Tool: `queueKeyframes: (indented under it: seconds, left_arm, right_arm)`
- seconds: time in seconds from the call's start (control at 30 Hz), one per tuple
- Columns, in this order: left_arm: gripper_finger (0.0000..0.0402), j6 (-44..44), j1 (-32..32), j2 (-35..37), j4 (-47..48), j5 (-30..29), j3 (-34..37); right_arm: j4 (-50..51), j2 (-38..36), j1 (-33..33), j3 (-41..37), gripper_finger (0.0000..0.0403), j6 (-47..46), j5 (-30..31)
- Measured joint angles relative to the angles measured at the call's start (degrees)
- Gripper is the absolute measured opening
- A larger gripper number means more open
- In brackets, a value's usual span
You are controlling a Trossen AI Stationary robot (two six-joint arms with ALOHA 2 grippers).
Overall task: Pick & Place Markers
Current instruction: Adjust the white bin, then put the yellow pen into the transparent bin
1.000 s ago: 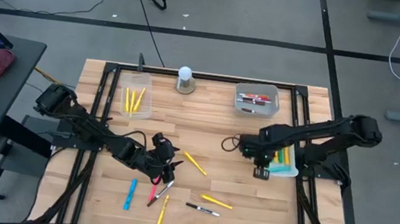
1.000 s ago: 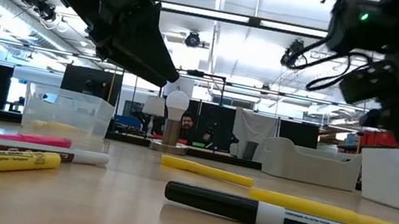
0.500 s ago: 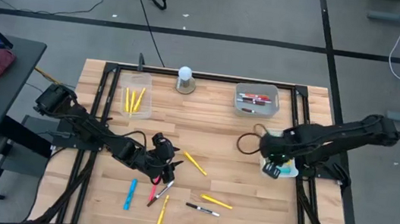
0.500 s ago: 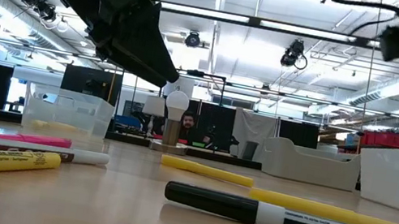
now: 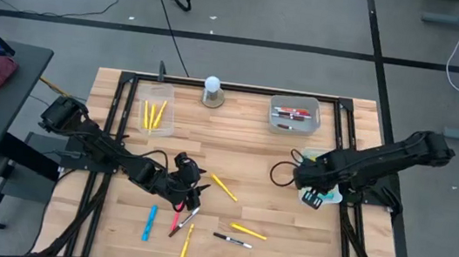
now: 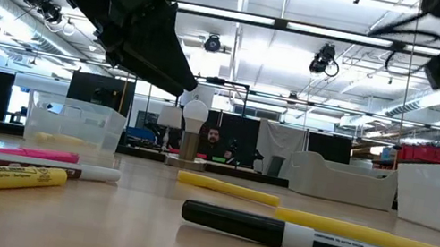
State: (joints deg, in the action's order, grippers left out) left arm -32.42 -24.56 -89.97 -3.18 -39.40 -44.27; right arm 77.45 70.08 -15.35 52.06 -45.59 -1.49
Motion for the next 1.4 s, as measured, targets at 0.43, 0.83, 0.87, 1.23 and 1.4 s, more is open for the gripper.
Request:
queueKeyframes:
  seconds: [0.43, 0.83, 0.87, 1.23, 1.4]
  left_arm:
    - [0.0234, -0.2, -0.1, 0.0, 0.0, 0.0, 0.0]
    - [0.0234, -1.0, -0.1, 0.0, 0.0, 0.0, 0.0]
    - [0.0234, -1.0, -0.1, 0.0, 0.1, 0.0, 0.0]
    - [0.0234, -1.4, -1.1, 3.5, 0.9, -3.0, 0.0]
    - [0.0234, -1.4, -2.7, 3.8, 2.6, -4.2, 0.0]
  right_arm:
    - [-9.7, 2.2, -3.3, -8.5, 0.0, 0.6, -12.4]
    - [-2.6, 0.3, -7.1, 0.5, 0.0, -3.2, -2.7]
    - [-1.2, 0.0, -7.3, 2.3, 0.0, -3.4, -0.1]
    - [-39.8, 0.7, -7.0, 3.4, 0.0025, 16.9, 28.9]
    - [-68.8, 6.3, -4.9, -3.0, 0.0069, 29.4, 25.4]
